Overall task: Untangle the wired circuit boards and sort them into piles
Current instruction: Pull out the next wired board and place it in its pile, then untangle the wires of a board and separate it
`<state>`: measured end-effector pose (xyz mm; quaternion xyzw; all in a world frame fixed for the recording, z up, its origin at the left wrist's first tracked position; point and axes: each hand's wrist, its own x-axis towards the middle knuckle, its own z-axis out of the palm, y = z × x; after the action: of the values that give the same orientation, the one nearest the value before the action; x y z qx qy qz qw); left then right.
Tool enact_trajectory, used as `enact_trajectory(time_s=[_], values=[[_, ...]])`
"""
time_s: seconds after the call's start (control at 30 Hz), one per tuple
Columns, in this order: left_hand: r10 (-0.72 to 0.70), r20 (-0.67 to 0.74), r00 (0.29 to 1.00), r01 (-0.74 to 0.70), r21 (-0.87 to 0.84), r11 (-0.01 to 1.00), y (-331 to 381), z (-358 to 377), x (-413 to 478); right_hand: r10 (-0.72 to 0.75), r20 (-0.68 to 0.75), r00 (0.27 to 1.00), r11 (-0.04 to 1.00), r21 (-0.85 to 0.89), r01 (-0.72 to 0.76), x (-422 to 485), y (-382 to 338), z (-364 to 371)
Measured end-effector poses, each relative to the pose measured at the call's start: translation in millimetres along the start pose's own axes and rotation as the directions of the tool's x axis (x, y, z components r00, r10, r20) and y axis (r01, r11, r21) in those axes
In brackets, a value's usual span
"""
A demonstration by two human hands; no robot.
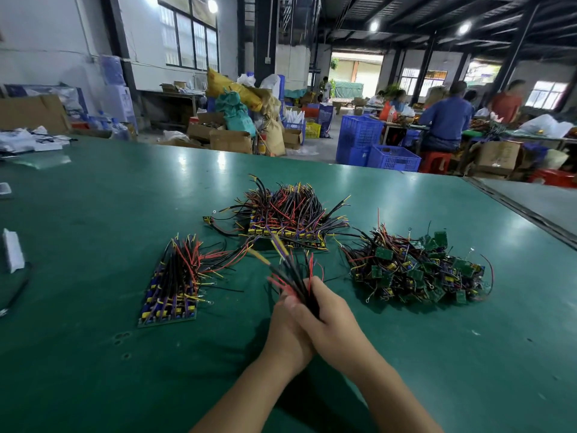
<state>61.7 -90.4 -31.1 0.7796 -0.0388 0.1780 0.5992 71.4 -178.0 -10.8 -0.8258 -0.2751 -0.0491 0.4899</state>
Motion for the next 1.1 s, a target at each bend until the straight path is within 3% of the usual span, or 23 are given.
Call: enact_trajectory(time_s=[0.03, 0.13, 0.2, 0.3, 0.37, 0.63, 0.7, 0.77, 0.83, 0.9, 1.0, 1.1], values=[[0.009, 0.069, 0.998, -0.011, 0.029, 1.0, 2.4, -0.7, -1.3, 0.012, -0.01, 1.0, 1.0, -0.008, -0.012, -0.2, 1.0, -0.2], [0.087, -0.011, 0.996, -0.081, 0.265, 0.961, -0.8, -5.3, -2.5, 0.046, -0.036, 0.998, 0.999, 0.014, -0.045, -0.3, 4.6, 0.1], [0.198, 0.036, 0.98, -0.196, 0.387, 0.901, 0.9, -6.0, -1.4, 0.072, -0.088, 0.994, 0.997, 0.047, -0.068, 0.7, 5.2, 0.6], [0.192, 0.071, 0.979, -0.204, 0.382, 0.901, 3.5, -7.4, -0.9, 0.103, -0.239, 0.966, 0.983, 0.173, -0.062, 3.1, 1.3, -0.1], [0.197, 0.073, 0.978, -0.209, 0.268, 0.94, 6.4, -7.4, -1.7, 0.102, -0.339, 0.935, 0.968, 0.252, -0.014, 5.3, -2.6, -3.9], [0.338, 0.145, 0.93, -0.36, 0.167, 0.918, 13.6, 2.6, -16.0, -0.001, -0.545, 0.838, 0.957, 0.241, 0.158, 10.9, -11.0, -24.7], [0.283, 0.089, 0.955, -0.293, 0.132, 0.947, 12.4, 3.6, -15.3, 0.083, -0.618, 0.782, 0.934, 0.321, 0.155, 18.6, -18.0, -32.7], [0.23, -0.034, 0.972, -0.218, 0.215, 0.952, 7.3, 0.3, -10.6, 0.184, -0.7, 0.69, 0.927, 0.357, 0.114, 29.5, -19.7, -47.2], [0.169, -0.132, 0.977, -0.107, 0.379, 0.919, 2.6, -4.4, -4.1, 0.228, -0.714, 0.662, 0.959, 0.283, -0.025, 45.1, -15.4, -68.4], [0.041, -0.162, 0.986, 0.045, 0.494, 0.868, -1.3, -7.1, -1.6, 0.301, -0.651, 0.697, 0.952, 0.164, -0.257, 61.8, -8.7, -89.0], [-0.099, -0.176, 0.979, 0.185, 0.586, 0.789, -7.0, -4.6, -3.9, 0.332, -0.571, 0.751, 0.831, -0.2, -0.52, 85.7, 0.4, -117.7], [-0.183, -0.217, 0.959, 0.278, 0.597, 0.753, -9.1, -2.7, -4.0, 0.24, -0.576, 0.782, 0.67, -0.484, -0.562, 104.8, 7.5, -143.6]])
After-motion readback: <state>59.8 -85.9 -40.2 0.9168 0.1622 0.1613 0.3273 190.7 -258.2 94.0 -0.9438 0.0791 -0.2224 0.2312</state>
